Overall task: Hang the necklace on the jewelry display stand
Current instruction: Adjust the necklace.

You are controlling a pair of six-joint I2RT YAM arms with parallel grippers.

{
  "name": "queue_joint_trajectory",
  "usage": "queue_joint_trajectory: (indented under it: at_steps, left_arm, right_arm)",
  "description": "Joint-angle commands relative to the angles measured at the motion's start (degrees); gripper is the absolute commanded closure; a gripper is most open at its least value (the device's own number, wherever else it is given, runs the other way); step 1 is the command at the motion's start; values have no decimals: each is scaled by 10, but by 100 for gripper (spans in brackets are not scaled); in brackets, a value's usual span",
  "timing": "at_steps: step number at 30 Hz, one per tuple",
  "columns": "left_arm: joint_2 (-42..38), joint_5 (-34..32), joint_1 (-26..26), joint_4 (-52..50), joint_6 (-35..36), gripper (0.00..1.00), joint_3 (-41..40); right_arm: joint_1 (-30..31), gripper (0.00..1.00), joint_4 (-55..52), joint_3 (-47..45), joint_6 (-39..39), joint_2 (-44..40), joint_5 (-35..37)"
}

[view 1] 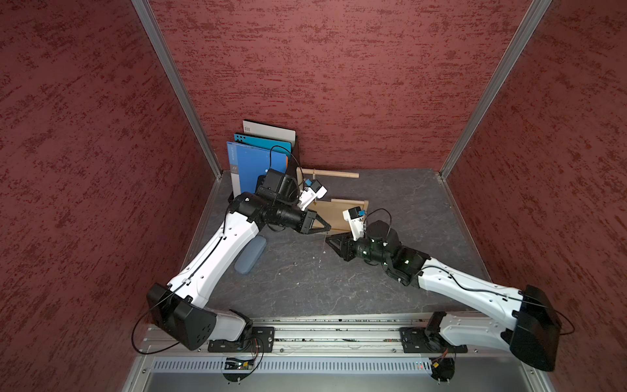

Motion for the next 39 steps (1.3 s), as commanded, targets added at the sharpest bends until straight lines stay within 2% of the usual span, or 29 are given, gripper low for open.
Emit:
queue_joint_trajectory:
  at_steps: [1, 7, 15, 26, 31, 39]
  left_arm:
    - [-5, 6, 3, 0, 7, 100, -2]
    - [-3, 10, 2, 3, 6, 100, 1]
    - [-2, 11, 2, 5, 3, 100, 3]
    - [-8, 7, 5, -5, 11, 100, -3]
    - [-12, 7, 7, -3, 10, 100, -7]
    - [-18, 0, 6, 20, 1, 100, -13]
  right_arm:
    - [4, 65, -2, 19, -6, -13, -9]
    - [4, 65, -8, 12, -19, -39, 6]
    - [5, 67, 13, 48, -21, 23, -22]
    - [5, 100, 21, 38, -23, 18, 16]
    - [5, 100, -12, 33, -31, -5, 63]
    - [1, 100, -86, 70, -115, -45, 173]
